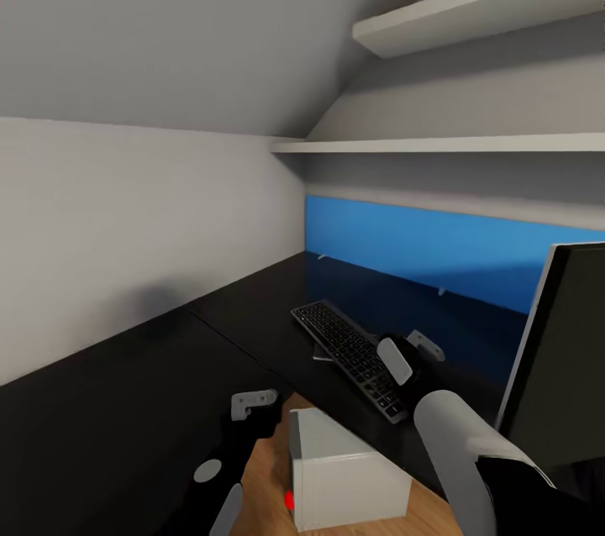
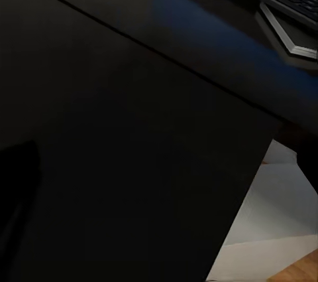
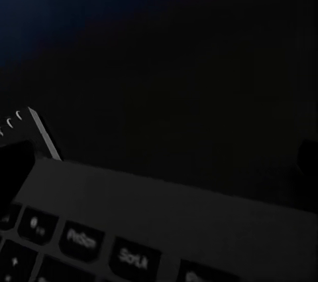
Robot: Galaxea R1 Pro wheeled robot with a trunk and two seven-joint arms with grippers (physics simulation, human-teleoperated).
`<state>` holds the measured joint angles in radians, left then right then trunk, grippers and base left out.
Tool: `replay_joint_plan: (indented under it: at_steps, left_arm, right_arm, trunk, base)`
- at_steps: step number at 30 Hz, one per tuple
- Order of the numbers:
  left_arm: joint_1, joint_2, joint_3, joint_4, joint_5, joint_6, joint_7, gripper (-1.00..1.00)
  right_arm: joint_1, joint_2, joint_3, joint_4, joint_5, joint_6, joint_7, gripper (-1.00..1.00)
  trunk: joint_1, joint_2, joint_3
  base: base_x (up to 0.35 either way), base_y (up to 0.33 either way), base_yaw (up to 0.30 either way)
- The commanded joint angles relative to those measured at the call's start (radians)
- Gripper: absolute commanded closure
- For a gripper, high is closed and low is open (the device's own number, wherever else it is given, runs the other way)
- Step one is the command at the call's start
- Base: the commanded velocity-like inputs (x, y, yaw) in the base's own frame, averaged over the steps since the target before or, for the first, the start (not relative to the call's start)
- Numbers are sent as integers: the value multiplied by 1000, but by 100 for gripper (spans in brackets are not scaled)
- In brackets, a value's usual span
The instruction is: In the bedroom, organize the workspace by keeping the computer under the desk, ensuring the monitor is on the desk, placing the keyboard on the desk next to the monitor, placing the mouse on the desk next to the keyboard, moving the folder from the swivel chair onto the desk next to the mouse, stacking the notebook on top of the folder with the pen on top of the notebook, and positioning the swivel chair next to the desk.
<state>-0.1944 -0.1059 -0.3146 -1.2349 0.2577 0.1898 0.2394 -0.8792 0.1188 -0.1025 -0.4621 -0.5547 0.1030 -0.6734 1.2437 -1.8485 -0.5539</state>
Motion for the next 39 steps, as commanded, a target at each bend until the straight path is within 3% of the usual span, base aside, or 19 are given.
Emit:
replay_joint_plan:
  at_steps: [1,39]
  left_arm:
    - [0,1,-1,20,18,7,11,-100]
    - [0,0,-3,20,18,7,11,-100]
  right_arm:
    - [0,1,-8,-1,-7,8,-5,-100]
    - [0,2,-7,5,-7,6,-5,-100]
  trunk:
    - [0,-1,-2]
    - [0,-1,-2]
  base:
    - [-162,116,0]
    - [-74,40,0]
